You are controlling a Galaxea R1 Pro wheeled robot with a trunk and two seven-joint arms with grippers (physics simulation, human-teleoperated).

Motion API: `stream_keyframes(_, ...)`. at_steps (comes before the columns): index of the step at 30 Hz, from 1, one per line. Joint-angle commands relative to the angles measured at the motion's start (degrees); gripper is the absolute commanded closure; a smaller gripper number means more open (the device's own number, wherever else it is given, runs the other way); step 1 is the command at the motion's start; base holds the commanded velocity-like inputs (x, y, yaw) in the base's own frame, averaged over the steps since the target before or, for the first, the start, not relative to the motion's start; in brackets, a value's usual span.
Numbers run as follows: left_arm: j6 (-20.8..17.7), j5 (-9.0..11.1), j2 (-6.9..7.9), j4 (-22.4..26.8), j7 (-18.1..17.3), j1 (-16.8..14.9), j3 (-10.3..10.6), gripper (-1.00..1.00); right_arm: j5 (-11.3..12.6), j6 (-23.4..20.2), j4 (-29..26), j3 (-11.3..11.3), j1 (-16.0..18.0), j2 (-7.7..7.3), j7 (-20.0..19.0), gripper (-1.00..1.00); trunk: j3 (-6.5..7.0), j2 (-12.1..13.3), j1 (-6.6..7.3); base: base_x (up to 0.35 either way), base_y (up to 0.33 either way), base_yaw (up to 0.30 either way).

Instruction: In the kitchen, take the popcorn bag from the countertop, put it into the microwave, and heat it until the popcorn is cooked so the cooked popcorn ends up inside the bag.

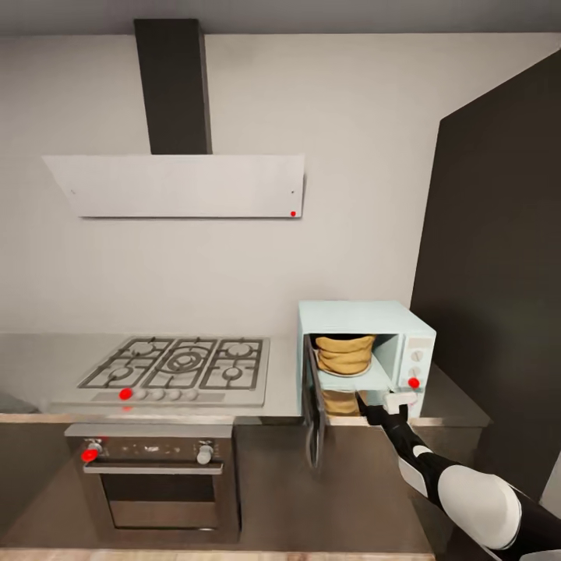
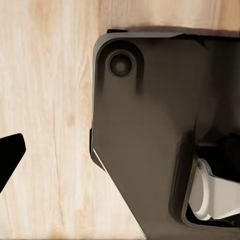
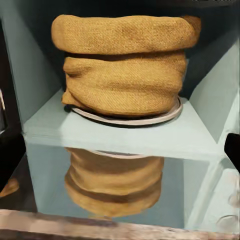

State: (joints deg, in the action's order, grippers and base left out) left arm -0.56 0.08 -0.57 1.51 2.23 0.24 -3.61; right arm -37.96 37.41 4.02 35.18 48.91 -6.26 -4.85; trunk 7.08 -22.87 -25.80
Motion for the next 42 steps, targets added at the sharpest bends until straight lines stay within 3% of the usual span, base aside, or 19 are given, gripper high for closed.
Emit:
stream_keyframes(1,-0.06,0.01,-0.01,0.08,0.14,0.03,-0.34,-1.00,0.35,0.22,0.20,0.29,0.05,-0.09,-0.51,-1.00,-0.02,-0.05,0.01,-0.334,0.000,0.000)
stream_keyframes(6,-0.06,0.01,-0.02,0.08,0.15,0.03,-0.34,-1.00,0.35,0.13,0.24,0.25,-0.13,-0.44,-0.51,-1.00,-0.02,-0.05,0.01,-0.334,0.000,0.000)
stream_keyframes(11,-0.06,0.01,-0.04,0.08,0.15,0.03,-0.34,-1.00,0.35,0.05,0.28,0.24,-2.68,-0.87,-0.51,-1.00,-0.02,-0.05,0.01,-0.334,0.000,0.000)
stream_keyframes(19,-0.02,0.01,0.01,0.08,0.14,0.03,-0.34,-1.00,0.39,-0.77,0.29,0.24,-13.55,-1.05,-0.46,-1.00,-0.02,-0.05,0.01,-0.266,0.000,0.000)
stream_keyframes(21,0.02,0.01,0.10,0.08,0.14,0.03,-0.38,-1.00,0.42,-4.32,0.36,0.24,-19.68,-1.44,0.89,-1.00,-0.02,-0.05,0.01,-0.031,0.000,0.000)
stream_keyframes(22,0.02,0.01,0.11,0.08,0.14,0.03,-0.37,-1.00,0.40,-5.23,0.36,0.23,-20.36,-1.46,1.28,-1.00,-0.02,-0.05,0.01,-0.017,0.000,0.000)
stream_keyframes(26,0.48,0.01,0.19,0.65,0.32,0.03,-0.40,-1.00,0.30,-22.82,0.41,0.07,-26.64,-1.55,6.74,-1.00,-0.02,-0.05,0.01,-0.004,0.000,0.000)
stream_keyframes(27,0.62,0.01,0.23,1.21,0.32,0.03,-0.41,-1.00,0.28,-25.59,0.43,0.04,-27.71,-1.56,7.08,-1.00,-0.02,-0.05,0.01,0.000,0.000,0.000)
stream_keyframes(29,0.55,0.01,0.33,3.86,0.32,0.03,-0.42,-1.00,0.27,-28.88,0.44,0.01,-29.65,-1.56,7.36,-1.00,-0.02,-0.05,0.01,0.000,0.000,0.000)
stream_keyframes(32,0.03,0.01,0.44,13.00,0.40,0.03,-0.43,-1.00,0.20,-31.72,0.46,-0.06,-33.67,-1.39,7.54,-1.00,-0.02,-0.05,0.01,0.000,0.000,0.000)
stream_keyframes(40,-0.11,0.01,0.10,31.39,0.32,0.03,-0.46,-1.00,0.21,-32.69,0.53,-0.22,-40.48,-0.97,7.58,-1.00,-0.02,-0.05,0.01,0.000,0.000,0.000)
stream_keyframes(42,-0.14,-0.01,-0.05,39.88,0.03,0.03,-0.44,-1.00,0.22,-32.71,0.54,-0.21,-41.55,-0.91,7.57,-1.00,-0.02,-0.05,0.01,0.000,0.000,0.000)
